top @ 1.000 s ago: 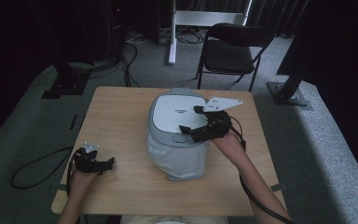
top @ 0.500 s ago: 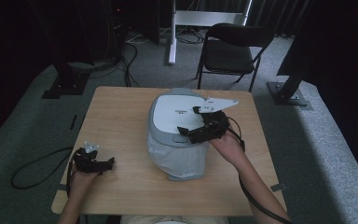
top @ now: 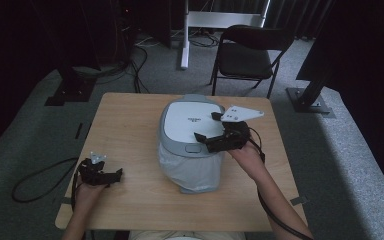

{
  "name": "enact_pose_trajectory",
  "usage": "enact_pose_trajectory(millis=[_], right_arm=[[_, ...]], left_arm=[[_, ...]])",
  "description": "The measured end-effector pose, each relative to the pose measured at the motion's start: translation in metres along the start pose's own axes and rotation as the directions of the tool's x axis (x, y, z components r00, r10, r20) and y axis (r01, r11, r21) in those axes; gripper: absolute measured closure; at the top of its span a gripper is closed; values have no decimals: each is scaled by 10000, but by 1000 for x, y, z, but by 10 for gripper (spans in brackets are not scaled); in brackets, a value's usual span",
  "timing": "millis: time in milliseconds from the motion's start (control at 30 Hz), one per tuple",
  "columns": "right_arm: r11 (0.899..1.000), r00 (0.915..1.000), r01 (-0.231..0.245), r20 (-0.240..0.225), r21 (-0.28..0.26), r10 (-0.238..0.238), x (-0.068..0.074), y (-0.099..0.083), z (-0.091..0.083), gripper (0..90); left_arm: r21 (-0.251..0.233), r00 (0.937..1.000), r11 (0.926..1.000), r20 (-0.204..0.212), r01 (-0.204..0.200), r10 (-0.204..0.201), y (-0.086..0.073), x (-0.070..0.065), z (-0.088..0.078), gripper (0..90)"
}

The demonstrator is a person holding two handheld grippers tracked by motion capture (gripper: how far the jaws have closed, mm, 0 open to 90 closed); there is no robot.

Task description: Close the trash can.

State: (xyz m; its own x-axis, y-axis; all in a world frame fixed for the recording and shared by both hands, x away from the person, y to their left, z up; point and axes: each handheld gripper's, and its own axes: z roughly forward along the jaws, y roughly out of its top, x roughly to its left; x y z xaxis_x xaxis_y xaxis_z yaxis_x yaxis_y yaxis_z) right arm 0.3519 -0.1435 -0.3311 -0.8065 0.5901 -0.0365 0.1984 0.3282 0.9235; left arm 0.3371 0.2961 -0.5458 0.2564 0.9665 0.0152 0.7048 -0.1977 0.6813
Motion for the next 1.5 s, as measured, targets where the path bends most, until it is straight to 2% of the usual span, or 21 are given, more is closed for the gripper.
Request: enact_pose_trajectory(millis=[100,233,400,767,1133,1400,1500], right_arm=[[9999,9991,-113,413,-121,118,-5,-3,-1,100],[9989,9976,-360,584,-315,378,-11,-3,-5,100],[9990,9952,-271,933,-364,304,-15,-5,-11,100],[9973,9876,-555,1441,-488,621,-24,-15,-32,100],[9943,9713,-824,2178,-675,953,-36,-36,-60,101],[9906,9520,-1207,2754,-638,1337,-48,-57,-75,101],[9876,9463,-1429,2834,-643,1554,-52,-68,-77,101]], left_arm=[[5,10000,10000,0,10,-10,0,0,0,0],[4,10000,10000,3,8,-8,0,0,0,0],[6,10000,10000,8,7,-7,0,0,0,0],[5,10000,10000,13,2,-2,0,0,0,0],[7,10000,10000,14,0,0,0,0,0,0],[6,10000,10000,14,0,0,0,0,0,0],[3,10000,10000,12,2,-2,0,0,0,0]])
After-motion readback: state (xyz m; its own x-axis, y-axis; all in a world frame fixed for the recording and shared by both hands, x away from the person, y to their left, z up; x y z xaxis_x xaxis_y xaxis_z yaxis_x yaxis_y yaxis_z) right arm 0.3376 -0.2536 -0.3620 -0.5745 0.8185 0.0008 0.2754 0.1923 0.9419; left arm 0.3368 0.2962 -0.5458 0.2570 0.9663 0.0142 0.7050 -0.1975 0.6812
